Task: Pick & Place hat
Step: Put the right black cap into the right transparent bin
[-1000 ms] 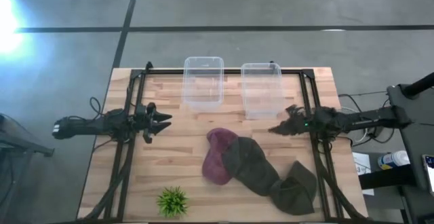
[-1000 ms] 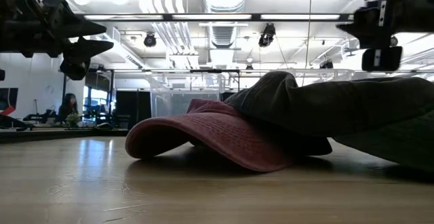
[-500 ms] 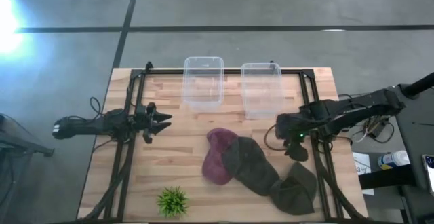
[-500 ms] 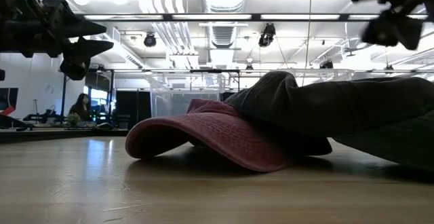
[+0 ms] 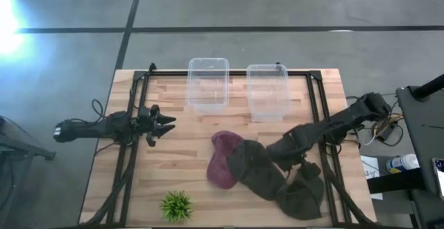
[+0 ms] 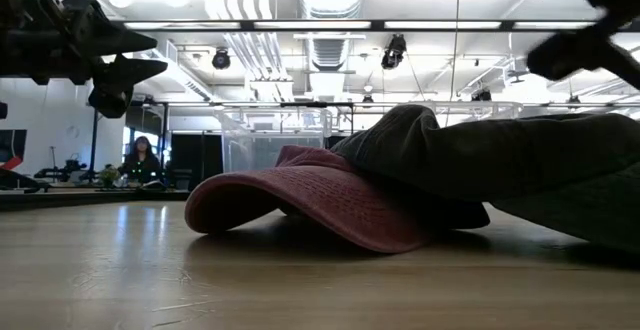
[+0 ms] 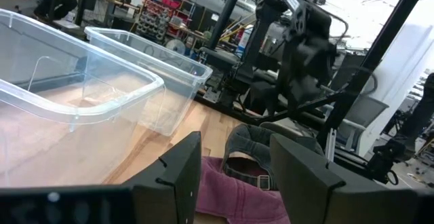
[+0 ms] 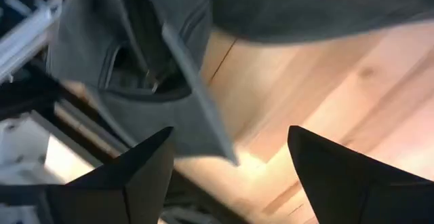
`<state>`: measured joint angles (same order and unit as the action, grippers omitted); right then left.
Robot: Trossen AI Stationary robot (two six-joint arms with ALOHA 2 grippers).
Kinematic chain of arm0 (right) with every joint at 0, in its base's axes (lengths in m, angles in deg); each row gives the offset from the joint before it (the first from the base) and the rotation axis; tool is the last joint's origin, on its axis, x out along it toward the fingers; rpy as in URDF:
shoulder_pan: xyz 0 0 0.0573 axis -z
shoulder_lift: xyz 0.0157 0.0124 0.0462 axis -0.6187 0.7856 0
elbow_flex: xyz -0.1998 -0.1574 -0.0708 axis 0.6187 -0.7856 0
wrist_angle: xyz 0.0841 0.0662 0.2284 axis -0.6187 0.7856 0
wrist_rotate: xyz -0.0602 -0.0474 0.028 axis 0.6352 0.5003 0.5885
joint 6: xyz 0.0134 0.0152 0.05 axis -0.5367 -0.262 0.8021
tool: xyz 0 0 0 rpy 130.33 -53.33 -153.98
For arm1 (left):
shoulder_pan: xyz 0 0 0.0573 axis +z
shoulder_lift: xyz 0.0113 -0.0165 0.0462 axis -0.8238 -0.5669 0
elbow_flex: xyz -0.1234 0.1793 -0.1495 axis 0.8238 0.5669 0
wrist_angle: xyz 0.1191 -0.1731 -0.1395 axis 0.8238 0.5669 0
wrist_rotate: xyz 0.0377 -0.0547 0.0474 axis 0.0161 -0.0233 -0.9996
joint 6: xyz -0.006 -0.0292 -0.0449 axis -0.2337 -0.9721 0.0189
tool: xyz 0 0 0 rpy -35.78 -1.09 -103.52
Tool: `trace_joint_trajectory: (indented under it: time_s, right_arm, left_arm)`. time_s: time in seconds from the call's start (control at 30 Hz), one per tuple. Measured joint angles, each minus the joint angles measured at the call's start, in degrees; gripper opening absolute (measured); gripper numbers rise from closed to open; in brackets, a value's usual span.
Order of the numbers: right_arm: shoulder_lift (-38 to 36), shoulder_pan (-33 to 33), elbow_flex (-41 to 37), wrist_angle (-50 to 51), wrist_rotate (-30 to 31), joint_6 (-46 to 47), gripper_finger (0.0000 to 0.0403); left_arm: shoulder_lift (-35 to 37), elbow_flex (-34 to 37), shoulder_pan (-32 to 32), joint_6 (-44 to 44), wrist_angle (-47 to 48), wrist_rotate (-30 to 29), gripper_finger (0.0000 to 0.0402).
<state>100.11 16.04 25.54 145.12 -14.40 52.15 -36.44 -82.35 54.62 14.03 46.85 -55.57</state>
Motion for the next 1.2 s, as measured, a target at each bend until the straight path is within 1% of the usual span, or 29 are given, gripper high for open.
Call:
trace_joint_trajectory:
  time_s: [0.13, 0.27, 0.37, 0.47, 0.63, 0.73, 0.8, 0.9, 1.1, 1.2]
  right_arm:
    - [0.18, -3.90, -2.65, -1.22, -0.54, 1.84, 0.0297]
    - [-1.18, -5.92, -6.21, -6.84, -0.48, 5.91, 0.0296]
    - [-1.76, -6.11, -8.31, -10.95, 0.69, 9.96, 0.0293]
    - [-1.39, -6.04, -9.35, -12.55, 0.96, 11.91, 0.0290]
    - [-0.40, -6.36, -12.39, -15.24, -2.65, 11.63, 0.0289]
    - [0.32, -6.31, -13.58, -15.28, -3.38, 12.69, 0.0280]
    - [0.74, -6.24, -13.85, -15.16, -4.13, 13.20, 0.0263]
    - [0.88, -6.33, -13.92, -15.11, -4.22, 13.28, 0.0217]
    - [0.95, -6.31, -13.82, -14.81, -4.38, 15.00, 0.0087]
    - [0.72, -6.33, -13.28, -11.48, -4.76, 16.57, 0.0026]
  left_arm:
    - [-0.01, 0.02, 0.00, 0.00, 0.00, 0.00, 0.0169]
    - [-0.02, 0.02, 0.00, 0.00, 0.00, 0.00, 0.0169]
    - [-0.01, 0.02, 0.02, 0.00, 0.00, 0.00, 0.0169]
    - [-0.01, 0.01, 0.01, 0.00, 0.00, 0.00, 0.0169]
    - [-0.01, 0.02, 0.02, 0.00, 0.00, 0.00, 0.0169]
    - [0.00, 0.02, 0.00, 0.00, 0.00, -0.01, 0.0169]
    - [-0.02, 0.01, 0.01, 0.01, 0.00, 0.00, 0.0169]
    - [-0.01, 0.01, 0.02, 0.00, 0.00, -0.01, 0.0169]
    - [0.00, 0.02, 0.02, 0.00, 0.00, 0.00, 0.0169]
    - [-0.01, 0.02, 0.01, 0.00, 0.00, 0.00, 0.0169]
